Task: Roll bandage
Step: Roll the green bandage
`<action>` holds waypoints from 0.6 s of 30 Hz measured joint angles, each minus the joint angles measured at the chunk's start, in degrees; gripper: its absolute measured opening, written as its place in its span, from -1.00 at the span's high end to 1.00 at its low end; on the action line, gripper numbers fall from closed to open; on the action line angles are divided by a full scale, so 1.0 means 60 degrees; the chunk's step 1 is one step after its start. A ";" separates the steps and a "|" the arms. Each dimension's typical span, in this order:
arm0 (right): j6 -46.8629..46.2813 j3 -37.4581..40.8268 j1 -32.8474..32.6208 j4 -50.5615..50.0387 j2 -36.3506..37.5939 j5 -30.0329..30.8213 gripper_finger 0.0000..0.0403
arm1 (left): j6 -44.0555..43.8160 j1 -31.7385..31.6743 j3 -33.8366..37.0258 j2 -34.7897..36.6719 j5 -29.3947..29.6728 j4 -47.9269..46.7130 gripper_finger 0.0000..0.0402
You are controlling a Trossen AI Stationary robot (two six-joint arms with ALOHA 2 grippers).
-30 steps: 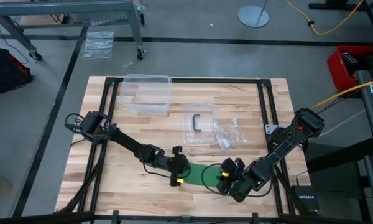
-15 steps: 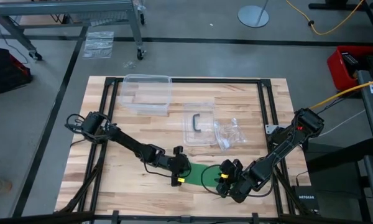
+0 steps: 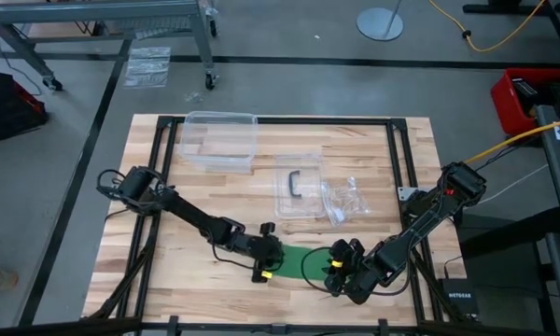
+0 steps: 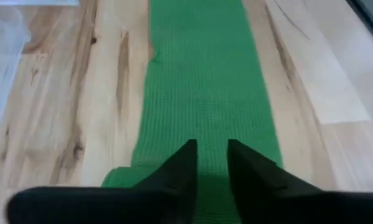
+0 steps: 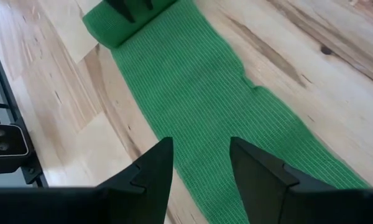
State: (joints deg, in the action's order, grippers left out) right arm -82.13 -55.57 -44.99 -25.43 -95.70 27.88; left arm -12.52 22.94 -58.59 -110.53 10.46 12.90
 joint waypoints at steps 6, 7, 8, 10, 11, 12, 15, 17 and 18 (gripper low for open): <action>0.0052 0.0000 0.0000 -0.0004 0.0004 0.0000 0.18 | 0.1171 0.0088 -0.0015 0.0030 0.0087 0.0125 0.25; 0.0067 0.0000 0.0000 -0.0004 0.0004 0.0000 0.18 | 0.1558 0.0127 -0.0019 0.0035 0.0109 0.0174 0.23; 0.0097 0.0000 0.0000 -0.0007 0.0007 -0.0016 0.18 | 0.2011 0.0154 -0.0022 0.0074 0.0129 0.0186 0.21; 0.0219 0.0000 0.0000 -0.0004 0.0007 -0.0076 0.18 | 0.2974 0.0238 -0.0022 0.0200 0.0160 0.0157 0.20; 0.0251 0.0000 0.0000 0.0000 0.0007 -0.0077 0.18 | 0.3428 0.0282 -0.0025 0.0271 0.0160 0.0135 0.20; 0.0259 0.0000 0.0000 -0.0004 0.0008 -0.0086 0.18 | 0.3852 0.0319 -0.0029 0.0399 0.0164 0.0099 0.20; 0.0266 0.0000 0.0000 0.0000 0.0011 -0.0294 0.18 | 0.4861 0.0426 -0.0042 0.0899 0.0180 -0.0182 0.20; 0.0268 0.0000 0.0000 0.0005 0.0011 -0.0425 0.18 | 0.5327 0.0447 -0.0048 0.1342 0.0189 -0.0756 0.20; 0.0270 0.0000 -0.0001 0.0006 0.0011 -0.0524 0.18 | 0.5505 0.0443 -0.0055 0.1548 0.0197 -0.1126 0.20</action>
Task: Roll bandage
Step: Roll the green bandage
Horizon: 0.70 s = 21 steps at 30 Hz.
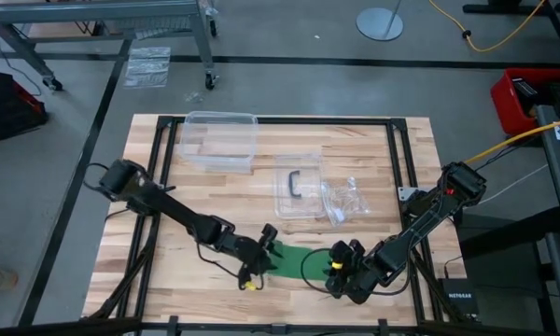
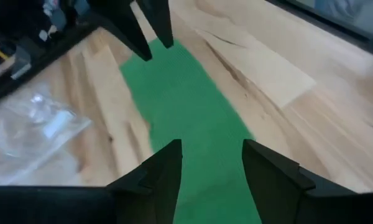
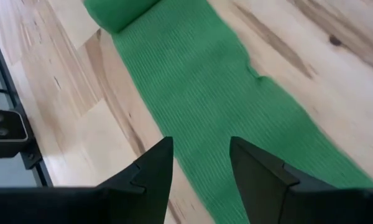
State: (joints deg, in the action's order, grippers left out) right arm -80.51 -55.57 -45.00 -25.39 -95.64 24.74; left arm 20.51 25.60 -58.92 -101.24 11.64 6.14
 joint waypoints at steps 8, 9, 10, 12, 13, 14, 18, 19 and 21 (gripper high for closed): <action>0.0007 0.0000 0.0001 0.0203 0.0000 -0.0387 0.18 | 0.2116 -0.0083 -0.0007 0.0708 0.0139 -0.2499 0.20; 0.0007 0.0000 0.0001 0.0310 0.0000 -0.0391 0.18 | 0.2521 -0.0083 -0.0007 0.0692 0.0192 -0.2689 0.20; 0.0009 0.0000 0.0001 0.0426 0.0000 -0.0391 0.18 | 0.2919 -0.0083 -0.0007 0.0633 0.0249 -0.2792 0.20; 0.0012 0.0000 0.0001 0.0641 0.0000 -0.0391 0.18 | 0.3784 -0.0079 -0.0007 0.0577 0.0522 -0.3018 0.20; 0.0011 0.0000 0.0001 0.0718 0.0000 -0.0401 0.18 | 0.4215 -0.0079 -0.0004 0.0508 0.0627 -0.3015 0.20; 0.0014 0.0000 0.0001 0.0834 0.0000 -0.0394 0.18 | 0.4571 -0.0079 -0.0004 0.0472 0.0765 -0.2861 0.20; 0.0000 0.0000 0.0001 0.1054 0.0000 -0.0353 0.18 | 0.5608 -0.0143 -0.0022 0.0338 0.0912 -0.2412 0.20; -0.0003 0.0000 0.0001 0.1055 0.0000 -0.0332 0.18 | 0.5845 -0.0168 -0.0022 0.0255 0.0914 -0.2413 0.21; -0.0004 0.0000 0.0001 0.1093 0.0000 -0.0317 0.18 | 0.6223 -0.0224 -0.0022 0.0149 0.0914 -0.2378 0.23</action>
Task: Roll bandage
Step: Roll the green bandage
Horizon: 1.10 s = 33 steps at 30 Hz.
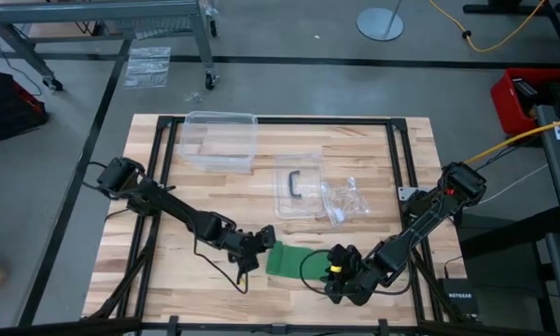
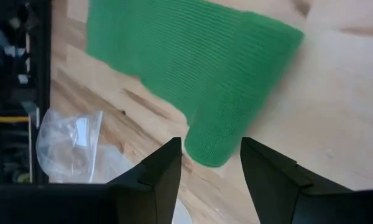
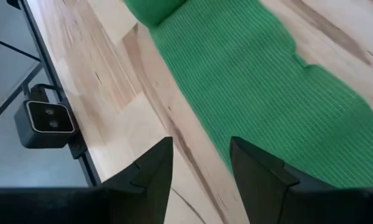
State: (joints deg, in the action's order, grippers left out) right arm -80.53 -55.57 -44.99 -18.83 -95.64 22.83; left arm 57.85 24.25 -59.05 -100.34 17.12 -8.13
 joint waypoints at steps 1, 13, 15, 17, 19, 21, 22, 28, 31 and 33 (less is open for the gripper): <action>0.0000 0.0000 0.0000 -0.0003 0.0000 0.0003 0.18 | 0.0129 -0.0017 0.0000 -0.0063 -0.0019 0.0010 0.24; 0.0004 0.0000 0.0000 0.0301 0.0000 0.0113 0.18 | 0.1949 -0.0052 0.0004 -0.0771 -0.0051 0.0941 0.27; 0.0004 0.0000 0.0000 0.0308 0.0000 0.0113 0.18 | 0.2189 -0.0052 0.0004 -0.0760 -0.0056 0.0975 0.28; 0.0004 0.0000 0.0000 0.0314 0.0000 0.0116 0.18 | 0.2407 -0.0052 0.0004 -0.0760 -0.0065 0.0999 0.28; 0.0004 0.0000 0.0000 0.0323 0.0000 0.0116 0.18 | 0.2673 -0.0052 0.0004 -0.0760 -0.0074 0.0954 0.29; 0.0004 0.0000 0.0000 0.0361 0.0000 0.0116 0.18 | 0.2864 -0.0052 0.0003 -0.0839 -0.0134 0.1058 0.29; 0.0004 0.0000 0.0000 0.0361 0.0000 0.0120 0.18 | 0.2938 -0.0052 0.0000 -0.0891 -0.0144 0.1049 0.29; 0.0002 0.0000 0.0000 0.0386 0.0000 0.0120 0.18 | 0.3839 0.0021 -0.0029 -0.1497 -0.0087 0.1470 0.29; 0.0000 0.0000 0.0000 0.0386 -0.0004 0.0120 0.18 | 0.4005 0.0080 -0.0025 -0.1670 0.0109 0.1893 0.29; 0.0002 0.0000 0.0000 0.0386 -0.0004 0.0118 0.18 | 0.4007 0.0094 -0.0011 -0.1674 0.0113 0.1982 0.29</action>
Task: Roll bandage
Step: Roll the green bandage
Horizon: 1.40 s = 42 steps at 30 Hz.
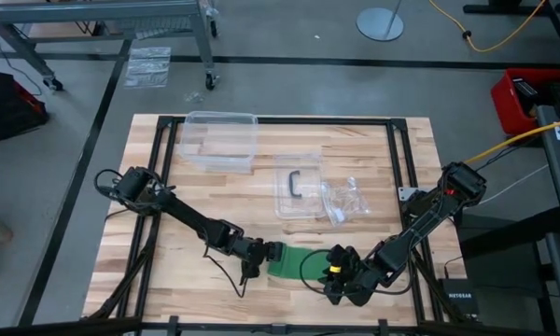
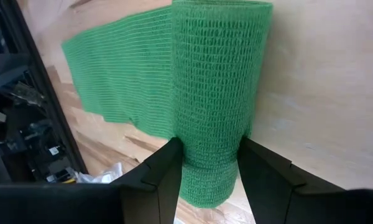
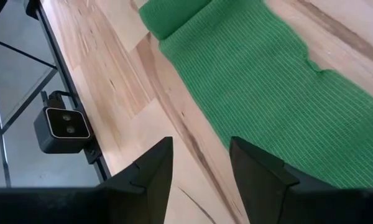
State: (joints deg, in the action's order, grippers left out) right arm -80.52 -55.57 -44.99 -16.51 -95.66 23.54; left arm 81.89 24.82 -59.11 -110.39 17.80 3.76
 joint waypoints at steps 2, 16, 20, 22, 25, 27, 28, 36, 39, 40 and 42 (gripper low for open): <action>0.0002 0.0000 0.0000 -0.0003 0.0000 0.0002 0.18 | 0.0000 0.0000 -0.0003 -0.0004 -0.0024 0.0023 0.29; 0.0002 0.0000 0.0000 0.0018 -0.0004 -0.0100 0.18 | -0.0378 0.0672 -0.0013 0.0026 0.2347 -0.1935 0.63; 0.0005 0.0000 0.0000 0.0012 -0.0004 -0.0103 0.18 | -0.0757 0.1024 0.0005 0.0028 0.2580 -0.2956 0.80; 0.0008 0.0000 0.0000 0.0004 -0.0007 -0.0111 0.18 | -0.1200 0.1171 -0.0002 0.0033 0.2655 -0.3399 0.87; 0.0015 0.0000 0.0000 -0.0007 -0.0007 -0.0121 0.18 | -0.2075 0.1359 0.0004 0.0040 0.2890 -0.3765 0.97; 0.0084 0.0000 0.0000 -0.0015 -0.0007 -0.0141 0.18 | -0.2727 0.1466 0.0004 0.0040 0.3082 -0.3936 0.99; 0.0155 0.0000 0.0000 -0.0015 -0.0007 -0.0150 0.18 | -0.2990 0.1523 0.0004 0.0050 0.3173 -0.4103 0.99; 0.0246 0.0000 0.0000 -0.0098 -0.0011 -0.0348 0.18 | -0.5317 0.1926 0.0061 0.0639 0.3049 -0.6273 0.99; 0.0040 0.0000 0.0002 -0.0272 -0.0011 -0.0288 0.18 | -0.6273 0.1997 0.0060 0.0912 0.3034 -0.5897 0.98; -0.0092 0.0000 0.0012 -0.0311 -0.0029 -0.0089 0.18 | -0.6577 0.2000 0.0052 0.1006 0.3048 -0.5806 0.98; -0.0246 0.0000 0.0080 -0.0256 -0.0122 0.0167 0.18 | -0.7072 0.1994 0.0045 0.1135 0.3074 -0.5534 0.98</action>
State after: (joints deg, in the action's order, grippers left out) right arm -82.00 -55.57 -44.51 -18.05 -96.39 24.54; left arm 39.45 36.78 -58.84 -103.58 36.24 -29.44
